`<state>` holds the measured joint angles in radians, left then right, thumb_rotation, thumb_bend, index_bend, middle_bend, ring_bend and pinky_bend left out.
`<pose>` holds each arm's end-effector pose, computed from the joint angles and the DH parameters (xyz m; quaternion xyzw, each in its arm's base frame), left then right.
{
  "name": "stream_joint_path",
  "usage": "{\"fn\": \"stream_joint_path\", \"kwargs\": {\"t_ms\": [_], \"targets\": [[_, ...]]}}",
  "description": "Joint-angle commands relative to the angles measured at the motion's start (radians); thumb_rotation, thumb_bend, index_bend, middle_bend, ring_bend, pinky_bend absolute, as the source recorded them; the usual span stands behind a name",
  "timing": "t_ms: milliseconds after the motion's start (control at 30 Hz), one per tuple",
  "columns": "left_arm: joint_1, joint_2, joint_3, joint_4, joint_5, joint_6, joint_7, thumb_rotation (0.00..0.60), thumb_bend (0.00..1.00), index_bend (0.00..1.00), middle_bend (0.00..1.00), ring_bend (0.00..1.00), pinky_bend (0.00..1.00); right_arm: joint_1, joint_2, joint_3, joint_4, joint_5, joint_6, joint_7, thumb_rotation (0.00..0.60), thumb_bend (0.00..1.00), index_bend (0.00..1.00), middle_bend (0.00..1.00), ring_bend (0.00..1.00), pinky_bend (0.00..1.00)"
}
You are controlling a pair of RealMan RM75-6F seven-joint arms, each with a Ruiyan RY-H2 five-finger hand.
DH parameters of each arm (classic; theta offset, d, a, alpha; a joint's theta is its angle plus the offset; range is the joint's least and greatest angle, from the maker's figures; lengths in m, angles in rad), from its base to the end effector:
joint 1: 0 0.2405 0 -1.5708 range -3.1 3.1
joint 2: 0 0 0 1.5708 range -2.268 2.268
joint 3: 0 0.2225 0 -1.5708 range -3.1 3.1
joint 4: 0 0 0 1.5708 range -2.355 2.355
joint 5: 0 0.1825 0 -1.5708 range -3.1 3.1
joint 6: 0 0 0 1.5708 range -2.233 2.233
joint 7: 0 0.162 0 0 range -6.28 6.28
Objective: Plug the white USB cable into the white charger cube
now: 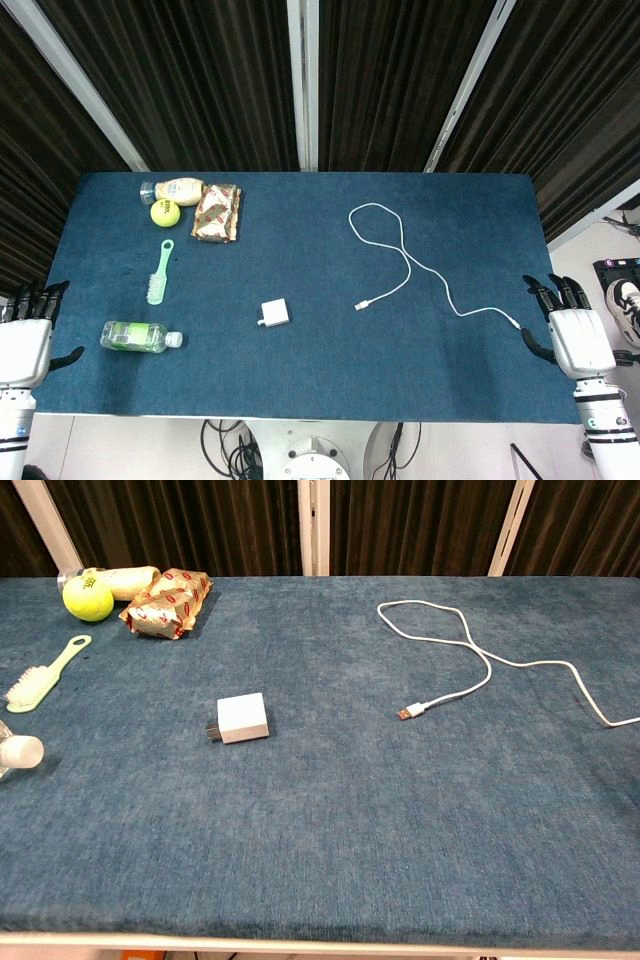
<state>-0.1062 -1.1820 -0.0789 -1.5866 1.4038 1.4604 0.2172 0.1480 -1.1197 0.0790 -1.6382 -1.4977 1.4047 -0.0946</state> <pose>-0.2787 0.2048 0.1602 -0.6014 -0.3516 -0.3248 0.6397 -0.2547 -0.2153 0.1597 0.6296 -0.3627 0.3740 0.5763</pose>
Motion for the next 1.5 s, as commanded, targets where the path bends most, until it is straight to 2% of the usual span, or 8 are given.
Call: {"fn": "stream_joint_path", "kwargs": {"t_ms": [33,267,467,633,833,967,1100,1500], "targets": [[-0.005,-0.003,0.0,0.001,-0.005,-0.008,0.0,0.6,0.06,0.09,0.12,0.01,0.0,0.003,-0.001,0.001,0.001,0.0,-0.003,0.004,0.6,0.24,0.12,0.26,0.09,0.11],[-0.008,-0.008,0.001,-0.003,0.009,0.0,0.002,0.6,0.05,0.08,0.12,0.01,0.0,0.05,-0.01,-0.004,0.0,-0.035,-0.059,0.034,0.6,0.24,0.13,0.28,0.1,0.11],[-0.01,-0.009,0.003,-0.007,0.016,0.004,0.004,0.6,0.05,0.08,0.12,0.01,0.0,0.212,-0.06,0.011,0.016,-0.096,-0.25,0.04,0.6,0.26,0.16,0.29,0.1,0.11],[-0.007,-0.004,0.004,-0.016,0.015,0.007,0.007,0.6,0.05,0.09,0.12,0.01,0.0,0.369,-0.17,0.049,0.087,-0.098,-0.42,-0.002,0.6,0.27,0.22,0.29,0.1,0.12],[-0.009,-0.001,0.006,-0.02,0.009,0.0,0.009,0.6,0.06,0.08,0.12,0.01,0.0,0.483,-0.344,0.1,0.22,-0.015,-0.52,-0.054,0.6,0.22,0.31,0.31,0.1,0.12],[-0.007,0.001,0.006,-0.023,0.003,0.0,0.009,0.6,0.06,0.08,0.12,0.01,0.0,0.523,-0.429,0.113,0.289,0.049,-0.557,-0.109,0.6,0.21,0.33,0.3,0.1,0.08],[-0.005,0.002,0.007,-0.021,-0.002,-0.003,0.004,0.6,0.06,0.08,0.12,0.01,0.0,0.538,-0.49,0.103,0.341,0.085,-0.564,-0.141,0.6,0.21,0.36,0.3,0.1,0.06],[-0.013,-0.002,0.007,-0.012,0.0,-0.013,-0.007,0.6,0.06,0.08,0.12,0.01,0.0,0.547,-0.503,0.063,0.349,0.122,-0.562,-0.171,0.6,0.26,0.37,0.29,0.09,0.03]]}}
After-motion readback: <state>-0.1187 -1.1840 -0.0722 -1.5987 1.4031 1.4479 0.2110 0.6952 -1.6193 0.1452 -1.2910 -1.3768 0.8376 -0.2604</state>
